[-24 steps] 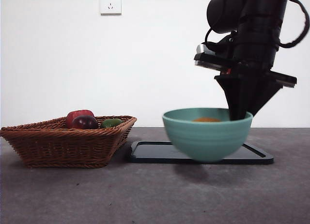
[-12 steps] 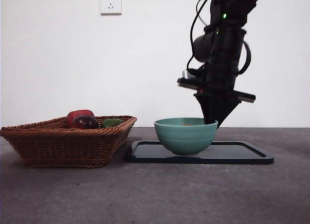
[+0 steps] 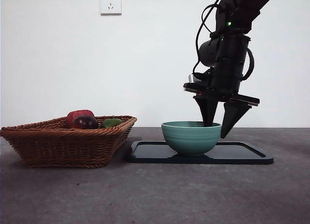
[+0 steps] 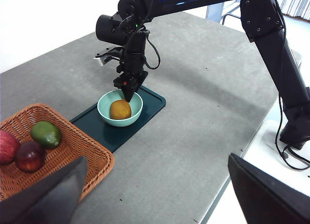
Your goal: Pick up the wifruite, put it on the bowl, pick up the plate, put it on desk
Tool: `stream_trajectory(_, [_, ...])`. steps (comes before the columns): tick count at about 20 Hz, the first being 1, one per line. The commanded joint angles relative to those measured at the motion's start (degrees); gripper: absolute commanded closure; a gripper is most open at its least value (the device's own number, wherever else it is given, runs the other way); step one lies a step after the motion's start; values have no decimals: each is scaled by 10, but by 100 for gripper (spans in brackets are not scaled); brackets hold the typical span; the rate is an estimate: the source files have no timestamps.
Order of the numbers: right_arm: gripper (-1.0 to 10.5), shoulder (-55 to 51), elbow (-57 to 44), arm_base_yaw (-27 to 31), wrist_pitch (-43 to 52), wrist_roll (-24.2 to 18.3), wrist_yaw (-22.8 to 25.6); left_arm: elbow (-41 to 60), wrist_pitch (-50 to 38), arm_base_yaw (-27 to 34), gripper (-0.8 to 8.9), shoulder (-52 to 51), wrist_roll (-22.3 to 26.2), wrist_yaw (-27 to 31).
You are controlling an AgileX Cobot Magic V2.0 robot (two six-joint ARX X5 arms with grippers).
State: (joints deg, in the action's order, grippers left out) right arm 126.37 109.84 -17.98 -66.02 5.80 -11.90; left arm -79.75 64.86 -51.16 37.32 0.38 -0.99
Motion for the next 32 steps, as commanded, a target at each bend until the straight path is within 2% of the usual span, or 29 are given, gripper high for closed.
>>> stream_trajectory(1, [628, 5, 17, 3, -4, -4, 4, -7, -5, -4, 345, 1, 0, 2])
stream_trajectory(4, [419, -61, 18, 28, -16, 10, 10, -7, -3, -4, 345, 1, 0, 2])
stream_trajectory(6, [360, -136, 18, 42, -37, 0, 34, -7, -2, -4, 345, 1, 0, 2])
stream_trajectory(10, [358, -292, 18, 45, -91, -13, 75, -7, -7, -4, 345, 1, 0, 2])
stream_trajectory(13, [358, -393, 16, 31, -133, -16, 75, -7, -30, -4, 345, 1, 0, 2])
stream_trajectory(17, [358, -491, -15, -3, -138, -16, 75, -7, -68, -4, 345, 2, 1, 2])
stream_trajectory(22, [358, -619, -133, -65, -120, -12, 74, -7, -113, -4, 345, 5, 1, 2])
stream_trajectory(25, [359, -698, -237, -95, -80, 10, 75, -7, -130, -4, 345, 13, 1, 2])
stream_trajectory(29, [358, -801, -366, -110, -19, 27, 73, -7, -132, -4, 345, 21, 0, 2])
stream_trajectory(32, [358, -867, -418, -111, 4, 28, 74, -7, -136, -4, 345, 25, 0, 2])
